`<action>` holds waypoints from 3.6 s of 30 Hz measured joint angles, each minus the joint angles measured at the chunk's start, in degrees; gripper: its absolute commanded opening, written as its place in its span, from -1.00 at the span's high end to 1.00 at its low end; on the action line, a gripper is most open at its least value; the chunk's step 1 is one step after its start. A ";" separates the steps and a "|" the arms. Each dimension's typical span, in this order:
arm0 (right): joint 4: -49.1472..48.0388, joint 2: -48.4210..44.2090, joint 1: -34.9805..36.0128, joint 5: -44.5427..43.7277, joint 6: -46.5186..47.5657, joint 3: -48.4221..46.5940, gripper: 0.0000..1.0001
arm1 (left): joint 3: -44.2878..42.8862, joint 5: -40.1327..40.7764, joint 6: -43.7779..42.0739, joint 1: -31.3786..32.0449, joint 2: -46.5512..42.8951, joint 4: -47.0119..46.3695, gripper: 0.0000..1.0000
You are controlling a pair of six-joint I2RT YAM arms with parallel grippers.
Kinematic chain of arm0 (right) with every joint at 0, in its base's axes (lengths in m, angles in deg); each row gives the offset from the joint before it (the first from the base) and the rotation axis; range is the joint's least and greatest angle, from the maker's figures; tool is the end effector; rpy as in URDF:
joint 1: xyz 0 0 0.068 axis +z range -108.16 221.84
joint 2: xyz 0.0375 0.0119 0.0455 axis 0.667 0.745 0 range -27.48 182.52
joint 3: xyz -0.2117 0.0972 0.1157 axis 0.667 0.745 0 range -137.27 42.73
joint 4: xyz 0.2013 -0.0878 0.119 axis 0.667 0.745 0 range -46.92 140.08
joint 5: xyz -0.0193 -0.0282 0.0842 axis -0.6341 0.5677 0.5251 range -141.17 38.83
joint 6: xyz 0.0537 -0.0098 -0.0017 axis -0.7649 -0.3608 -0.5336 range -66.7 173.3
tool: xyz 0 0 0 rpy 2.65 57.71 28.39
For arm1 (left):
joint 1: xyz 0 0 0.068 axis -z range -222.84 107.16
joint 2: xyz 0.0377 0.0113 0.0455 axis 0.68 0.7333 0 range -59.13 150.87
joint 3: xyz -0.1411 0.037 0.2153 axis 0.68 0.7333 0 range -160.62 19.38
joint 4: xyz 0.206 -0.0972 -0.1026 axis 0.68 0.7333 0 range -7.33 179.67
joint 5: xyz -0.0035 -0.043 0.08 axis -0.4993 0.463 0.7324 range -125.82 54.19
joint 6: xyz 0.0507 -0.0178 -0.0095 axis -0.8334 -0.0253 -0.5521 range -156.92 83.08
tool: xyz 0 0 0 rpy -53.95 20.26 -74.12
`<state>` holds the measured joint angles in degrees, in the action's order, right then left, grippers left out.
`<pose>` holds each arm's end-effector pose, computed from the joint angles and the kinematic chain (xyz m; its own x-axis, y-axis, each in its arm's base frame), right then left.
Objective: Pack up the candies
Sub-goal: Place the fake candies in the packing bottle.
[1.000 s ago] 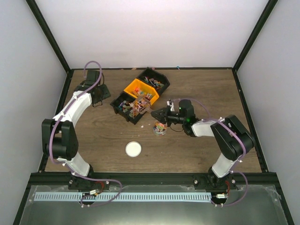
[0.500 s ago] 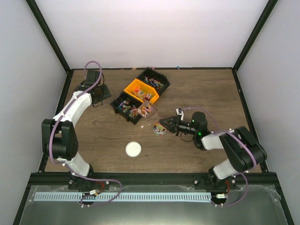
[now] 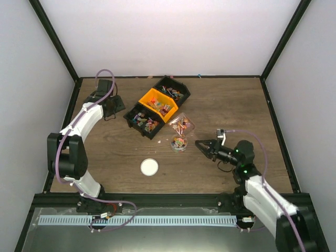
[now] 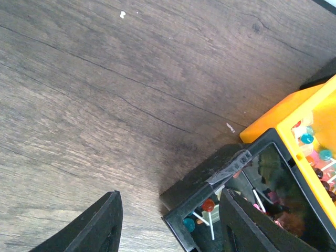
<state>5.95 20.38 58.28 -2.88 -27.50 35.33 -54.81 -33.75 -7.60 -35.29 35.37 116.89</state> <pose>0.1512 0.0732 0.1884 -0.9004 0.4191 -0.1168 -0.0894 0.0845 0.9924 0.3399 -0.0437 0.2490 -0.7582 -0.3931 -0.5202 -0.2989 0.9186 -0.2584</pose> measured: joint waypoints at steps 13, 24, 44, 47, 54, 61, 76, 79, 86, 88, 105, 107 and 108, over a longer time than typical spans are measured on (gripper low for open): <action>40.74 -28.37 -5.46 -2.64 10.34 0.74 0.99 | 0.52 -0.92 0.02 1.40 1.38 -0.98 -0.06; 60.37 -18.99 -5.51 -7.63 28.79 -12.37 0.99 | 0.83 -1.05 0.04 2.03 1.88 -1.77 -0.06; 69.05 -14.84 -5.49 -10.51 41.42 -16.61 0.99 | 0.83 -1.05 0.07 2.14 2.25 -2.32 -0.06; 69.42 -13.86 -5.42 -11.08 42.53 -17.33 0.99 | 0.83 -1.03 0.07 2.14 2.45 -2.47 -0.06; 69.79 -11.65 -3.96 -12.76 44.15 -18.99 0.99 | 0.92 -0.81 0.04 2.14 2.49 -2.49 -0.06; 69.85 -10.05 -0.24 -15.91 44.30 -20.50 0.99 | 0.94 -0.81 0.04 2.14 2.51 -2.49 -0.06; 73.05 -5.42 6.73 -23.91 45.31 -26.18 0.99 | 1.27 -0.59 0.04 2.14 2.54 -2.93 -0.06; 74.40 -4.85 7.13 -25.05 45.90 -27.41 0.99 | 1.31 -0.57 0.02 2.14 2.54 -3.02 -0.06; 76.22 -4.72 8.15 -26.40 46.95 -28.55 0.99 | 1.62 -0.61 0.02 2.14 2.54 -3.37 -0.06; 76.65 -5.11 8.50 -26.45 46.93 -28.57 0.99 | 1.62 -0.61 0.02 2.14 2.54 -3.45 -0.06; 80.52 -5.25 10.88 -28.33 46.71 -30.93 0.99 | 2.78 -0.63 0.07 2.14 2.51 -4.46 -0.06; 80.63 -4.57 12.11 -29.09 46.66 -31.34 0.99 | 3.08 -0.61 0.07 2.14 2.51 -4.50 -0.06; 80.63 -4.20 12.81 -29.44 46.58 -31.54 0.99 | 3.19 -0.59 0.07 2.14 2.51 -4.52 -0.06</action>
<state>86.58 16.18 71.09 -32.32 19.08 3.79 -51.62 -34.34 -7.53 -33.15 37.88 112.36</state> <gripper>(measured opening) 0.083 0.530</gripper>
